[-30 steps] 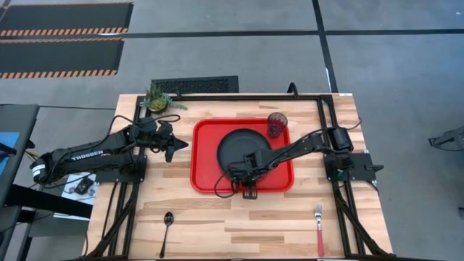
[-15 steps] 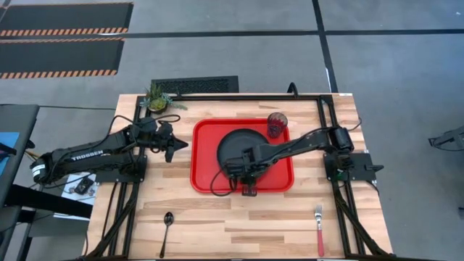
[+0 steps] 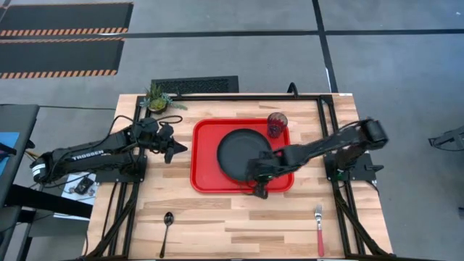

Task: Pick and place plate/cup/fork/spoon on tray
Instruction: Put the black spoon on the red serving tray to the left of the black plate

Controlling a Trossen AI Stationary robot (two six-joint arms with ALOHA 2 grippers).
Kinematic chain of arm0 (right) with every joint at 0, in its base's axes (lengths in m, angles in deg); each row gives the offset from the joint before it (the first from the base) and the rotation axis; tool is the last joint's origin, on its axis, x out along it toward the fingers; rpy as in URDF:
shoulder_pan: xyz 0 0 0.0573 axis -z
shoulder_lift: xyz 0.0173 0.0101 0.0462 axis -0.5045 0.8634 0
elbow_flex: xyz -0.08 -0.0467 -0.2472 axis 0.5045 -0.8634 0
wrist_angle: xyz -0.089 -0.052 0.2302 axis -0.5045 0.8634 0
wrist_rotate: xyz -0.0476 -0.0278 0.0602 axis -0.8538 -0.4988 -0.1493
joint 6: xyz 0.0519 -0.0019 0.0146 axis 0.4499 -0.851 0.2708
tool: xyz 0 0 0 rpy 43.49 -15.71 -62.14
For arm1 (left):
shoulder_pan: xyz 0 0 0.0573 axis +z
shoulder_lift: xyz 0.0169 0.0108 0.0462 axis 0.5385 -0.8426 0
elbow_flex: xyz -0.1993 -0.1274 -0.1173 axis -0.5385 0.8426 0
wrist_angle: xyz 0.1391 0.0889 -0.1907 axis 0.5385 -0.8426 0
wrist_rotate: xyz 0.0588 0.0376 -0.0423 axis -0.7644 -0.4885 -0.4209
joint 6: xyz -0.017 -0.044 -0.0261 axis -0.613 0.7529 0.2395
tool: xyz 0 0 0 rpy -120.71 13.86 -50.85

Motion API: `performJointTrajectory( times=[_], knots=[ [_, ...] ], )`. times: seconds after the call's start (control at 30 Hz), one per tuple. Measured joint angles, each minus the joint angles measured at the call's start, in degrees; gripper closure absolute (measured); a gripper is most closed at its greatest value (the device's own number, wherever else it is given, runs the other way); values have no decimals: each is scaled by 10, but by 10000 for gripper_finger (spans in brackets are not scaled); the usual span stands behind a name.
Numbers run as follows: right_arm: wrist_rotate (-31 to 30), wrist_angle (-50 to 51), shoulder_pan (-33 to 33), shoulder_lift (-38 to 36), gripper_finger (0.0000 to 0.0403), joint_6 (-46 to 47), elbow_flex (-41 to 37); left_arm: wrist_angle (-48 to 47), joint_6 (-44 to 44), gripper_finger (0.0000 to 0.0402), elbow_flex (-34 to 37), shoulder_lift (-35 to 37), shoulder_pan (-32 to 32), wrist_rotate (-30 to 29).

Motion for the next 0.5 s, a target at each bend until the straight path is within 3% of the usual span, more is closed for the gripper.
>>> performJointTrajectory(
  times=[0.2,0.5],
  knots=[
    [-53,-63,-5,-132,396,27,-133,-1,58,401,-3,0,-49,-70],
    [-50,-207,35,-266,397,-13,-301,-9,101,401,-52,-9,-179,-292]
  ],
)
